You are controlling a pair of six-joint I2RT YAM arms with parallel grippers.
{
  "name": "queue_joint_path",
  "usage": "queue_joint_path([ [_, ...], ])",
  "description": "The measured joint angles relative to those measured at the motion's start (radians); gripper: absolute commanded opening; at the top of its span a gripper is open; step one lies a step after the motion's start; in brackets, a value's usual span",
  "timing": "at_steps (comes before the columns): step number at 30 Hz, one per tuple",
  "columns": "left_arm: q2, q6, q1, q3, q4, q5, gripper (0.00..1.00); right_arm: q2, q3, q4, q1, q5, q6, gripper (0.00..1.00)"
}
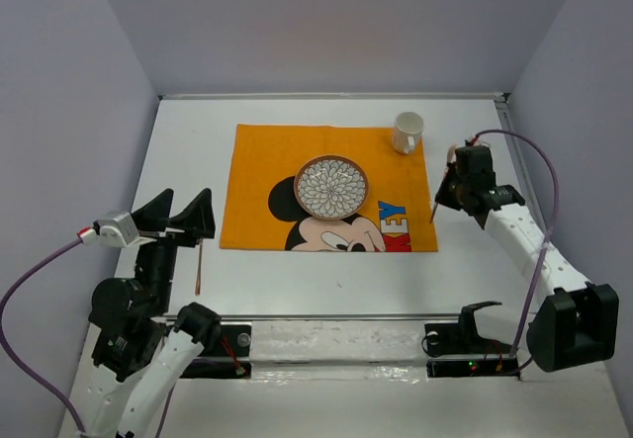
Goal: Set the dinner table for one person
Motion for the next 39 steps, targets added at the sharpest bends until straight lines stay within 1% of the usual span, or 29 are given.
queue_joint_path([
  [2, 0.019, 0.000, 0.001, 0.000, -0.001, 0.000, 0.99, -0.025, 0.048, 0.022, 0.097, -0.001, -0.018, 0.00],
  [5, 0.052, -0.002, 0.008, 0.000, -0.003, 0.000, 0.99, -0.032, 0.062, 0.067, 0.199, -0.040, -0.043, 0.00],
  [7, 0.076, -0.004, 0.016, 0.000, -0.006, 0.000, 0.99, -0.021, 0.061, 0.075, 0.249, -0.077, -0.054, 0.00],
  [9, 0.102, -0.006, 0.026, 0.000, -0.010, 0.000, 0.99, -0.002, 0.061, 0.090, 0.266, -0.113, -0.055, 0.00],
  [13, 0.149, -0.012, 0.061, 0.000, -0.014, 0.000, 0.99, 0.109, 0.062, 0.153, 0.276, -0.177, -0.053, 0.00],
  [17, 0.196, -0.023, 0.092, 0.000, -0.018, -0.002, 0.99, 0.233, 0.067, 0.192, 0.276, -0.182, -0.049, 0.00],
  [24, 0.305, -0.047, 0.120, 0.000, -0.031, -0.004, 0.99, 0.428, 0.137, 0.265, 0.276, -0.182, -0.042, 0.00],
  [31, 0.351, -0.064, 0.130, 0.000, -0.068, -0.003, 0.99, 0.514, 0.171, 0.304, 0.275, -0.174, -0.037, 0.00],
  [39, 0.403, -0.088, 0.133, 0.031, -0.126, -0.003, 0.99, 0.562, 0.174, 0.311, 0.269, -0.146, -0.030, 0.00],
])
